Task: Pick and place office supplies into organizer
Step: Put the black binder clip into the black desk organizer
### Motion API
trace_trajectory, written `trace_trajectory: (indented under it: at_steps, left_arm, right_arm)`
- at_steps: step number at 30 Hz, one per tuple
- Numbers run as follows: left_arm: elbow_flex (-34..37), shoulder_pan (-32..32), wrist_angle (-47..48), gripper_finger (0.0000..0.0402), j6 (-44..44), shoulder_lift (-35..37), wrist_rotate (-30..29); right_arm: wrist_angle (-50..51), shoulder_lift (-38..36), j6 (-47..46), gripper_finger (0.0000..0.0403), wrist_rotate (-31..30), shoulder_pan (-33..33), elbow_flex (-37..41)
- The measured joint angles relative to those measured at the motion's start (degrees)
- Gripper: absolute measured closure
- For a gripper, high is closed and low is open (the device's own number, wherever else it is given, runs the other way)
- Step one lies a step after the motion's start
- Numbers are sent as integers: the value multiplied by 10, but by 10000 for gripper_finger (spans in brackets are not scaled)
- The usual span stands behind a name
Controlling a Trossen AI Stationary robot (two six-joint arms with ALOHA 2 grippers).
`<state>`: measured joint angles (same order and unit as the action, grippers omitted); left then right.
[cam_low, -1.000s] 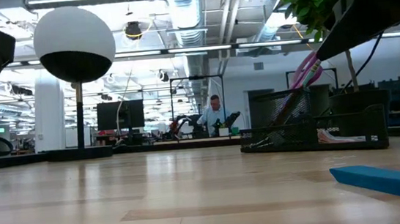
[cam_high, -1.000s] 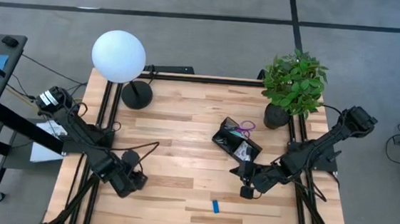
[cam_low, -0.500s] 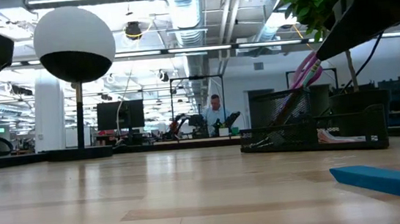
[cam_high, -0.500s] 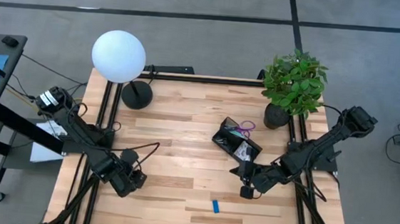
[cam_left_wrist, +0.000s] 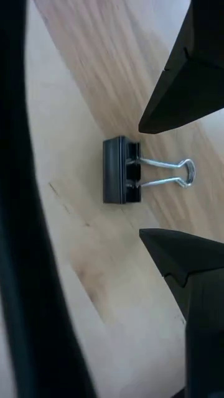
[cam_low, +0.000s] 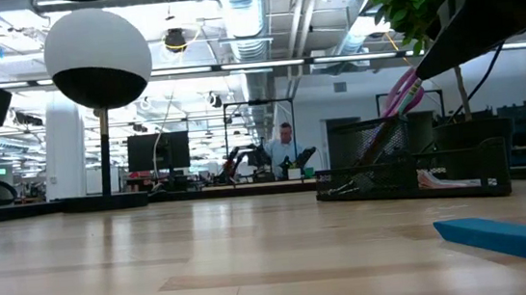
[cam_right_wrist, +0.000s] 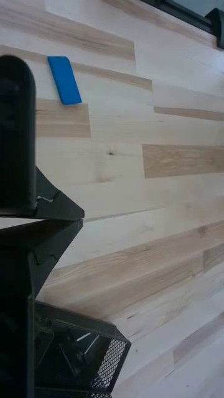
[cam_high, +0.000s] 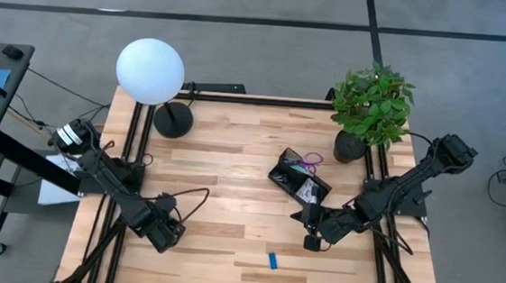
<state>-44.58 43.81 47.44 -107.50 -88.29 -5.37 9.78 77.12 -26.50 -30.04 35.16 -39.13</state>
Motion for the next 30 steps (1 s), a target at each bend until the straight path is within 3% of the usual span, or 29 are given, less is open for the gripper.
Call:
trace_trajectory:
  at_steps: [9, 17, 30]
  left_arm:
    - [0, -2, 2, 144, 1, 0, -54]
    - [0, -2, 2, 146, -2, 0, -41]
    - [36, -2, -39, 221, -38, 4, -52]
  right_arm:
    - [0, 0, 0, 398, 0, -1, 0]
    - [0, 0, 0, 398, 0, -1, 0]
    - [0, 0, 0, 398, 0, 0, 0]
